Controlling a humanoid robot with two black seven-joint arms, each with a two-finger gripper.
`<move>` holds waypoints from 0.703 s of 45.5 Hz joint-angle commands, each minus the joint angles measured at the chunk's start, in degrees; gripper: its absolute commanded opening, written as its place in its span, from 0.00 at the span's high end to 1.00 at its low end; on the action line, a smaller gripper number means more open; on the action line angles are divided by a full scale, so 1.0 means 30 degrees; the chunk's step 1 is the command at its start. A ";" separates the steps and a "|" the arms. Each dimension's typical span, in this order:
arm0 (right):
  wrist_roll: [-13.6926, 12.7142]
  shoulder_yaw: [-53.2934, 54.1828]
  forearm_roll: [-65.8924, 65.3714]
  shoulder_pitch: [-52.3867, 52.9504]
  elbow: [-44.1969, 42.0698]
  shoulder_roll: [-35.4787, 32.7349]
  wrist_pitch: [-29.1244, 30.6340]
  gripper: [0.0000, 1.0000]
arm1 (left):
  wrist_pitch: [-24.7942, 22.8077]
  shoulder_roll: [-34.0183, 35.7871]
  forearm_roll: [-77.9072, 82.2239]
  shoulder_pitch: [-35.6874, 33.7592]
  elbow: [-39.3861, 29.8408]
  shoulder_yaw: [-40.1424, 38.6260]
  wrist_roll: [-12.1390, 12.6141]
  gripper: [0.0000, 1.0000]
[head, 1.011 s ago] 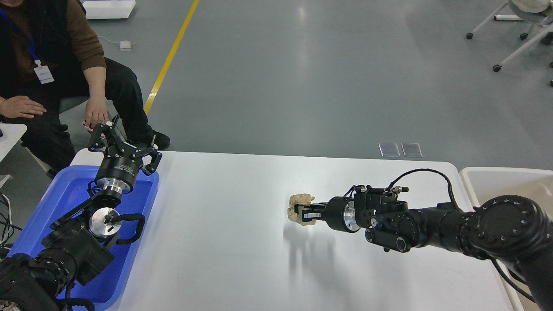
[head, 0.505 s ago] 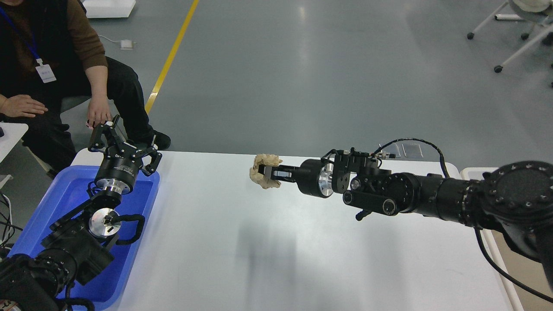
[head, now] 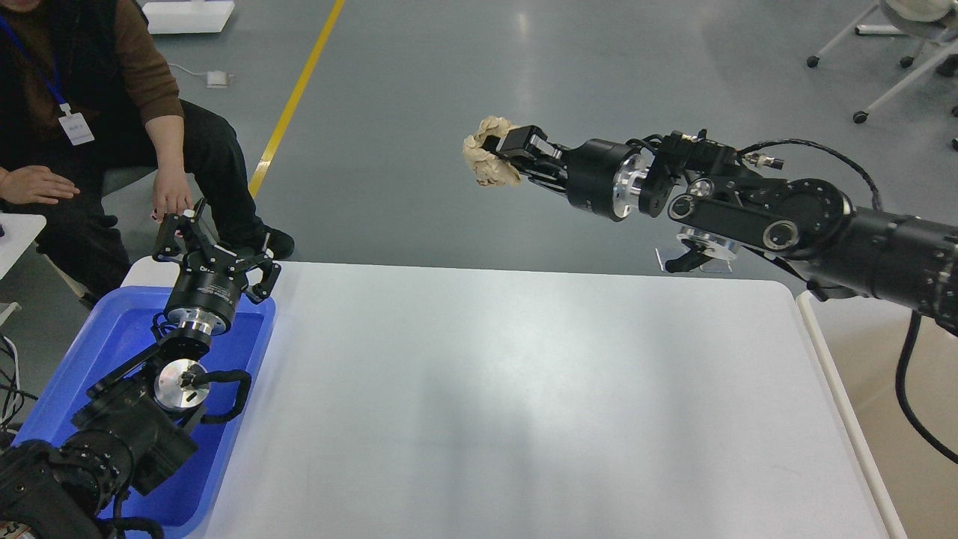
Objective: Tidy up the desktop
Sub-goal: 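Lift the paper ball with the right gripper and carry it toward the white bin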
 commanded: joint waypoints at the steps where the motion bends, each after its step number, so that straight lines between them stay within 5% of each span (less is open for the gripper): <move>1: -0.0149 0.1039 0.1610 -0.0218 -0.0102 -0.3368 0.0412 1.00 | 0.0007 -0.0003 0.0005 0.0031 -0.0003 0.0000 0.0000 0.00; 20: -0.0617 0.1039 0.5565 -0.4201 -0.4347 -0.7998 0.0207 1.00 | 0.0007 -0.0003 0.0005 0.0002 -0.0003 0.0000 0.0000 0.00; 32: -0.2843 0.1068 0.6854 -0.7687 -1.1904 -0.8058 0.0324 1.00 | 0.0007 -0.0003 0.0005 0.0002 -0.0003 0.0000 0.0000 0.00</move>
